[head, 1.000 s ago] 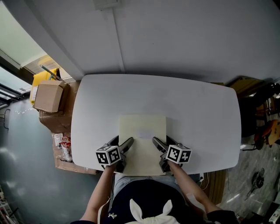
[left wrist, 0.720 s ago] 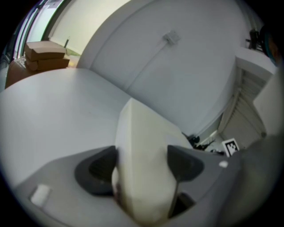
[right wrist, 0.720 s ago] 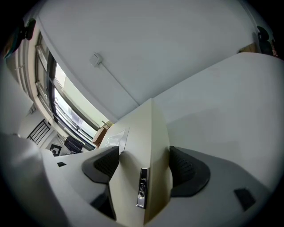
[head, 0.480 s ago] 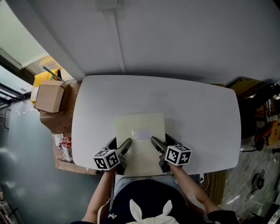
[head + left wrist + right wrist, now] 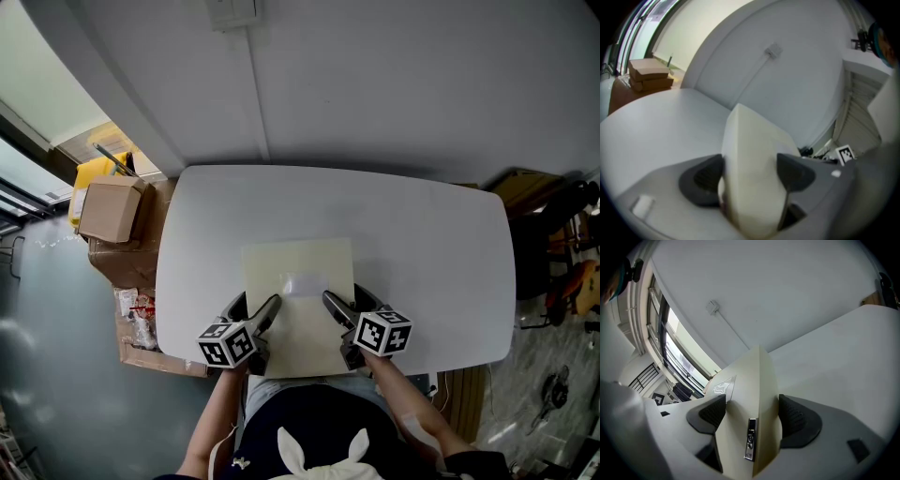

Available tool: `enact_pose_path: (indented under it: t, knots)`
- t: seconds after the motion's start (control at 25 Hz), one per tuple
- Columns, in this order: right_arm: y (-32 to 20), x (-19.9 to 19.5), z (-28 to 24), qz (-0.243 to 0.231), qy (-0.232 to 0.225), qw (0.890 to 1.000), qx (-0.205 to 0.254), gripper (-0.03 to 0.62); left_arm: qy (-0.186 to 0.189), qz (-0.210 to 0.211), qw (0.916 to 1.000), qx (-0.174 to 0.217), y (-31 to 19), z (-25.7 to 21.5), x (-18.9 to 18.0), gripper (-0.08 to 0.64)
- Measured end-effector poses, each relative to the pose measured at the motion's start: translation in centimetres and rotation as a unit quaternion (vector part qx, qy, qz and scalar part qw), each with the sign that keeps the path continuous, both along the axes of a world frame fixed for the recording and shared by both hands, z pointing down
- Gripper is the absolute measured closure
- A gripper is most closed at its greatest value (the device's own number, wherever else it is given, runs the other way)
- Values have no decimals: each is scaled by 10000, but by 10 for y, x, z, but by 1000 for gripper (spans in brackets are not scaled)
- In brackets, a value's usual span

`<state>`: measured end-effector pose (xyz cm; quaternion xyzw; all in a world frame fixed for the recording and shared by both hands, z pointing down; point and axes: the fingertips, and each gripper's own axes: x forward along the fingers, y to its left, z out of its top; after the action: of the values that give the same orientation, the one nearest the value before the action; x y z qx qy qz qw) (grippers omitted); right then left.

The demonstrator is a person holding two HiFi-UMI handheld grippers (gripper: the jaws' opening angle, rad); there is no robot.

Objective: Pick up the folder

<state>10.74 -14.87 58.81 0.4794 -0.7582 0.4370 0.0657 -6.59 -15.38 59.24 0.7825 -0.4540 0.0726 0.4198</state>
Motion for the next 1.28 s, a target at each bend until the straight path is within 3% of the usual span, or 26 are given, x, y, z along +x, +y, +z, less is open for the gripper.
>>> enact_pose_path:
  t: [0.6,1.28]
  knots:
    - [-1,-3,-51,-23,7,9980,639,276,-68,-48,9979,641,0,-54,-3,212]
    - [-4,-2,-122,3,16,9875,1574,276,-202,-36,9875,1563,-4,-128,-2,210]
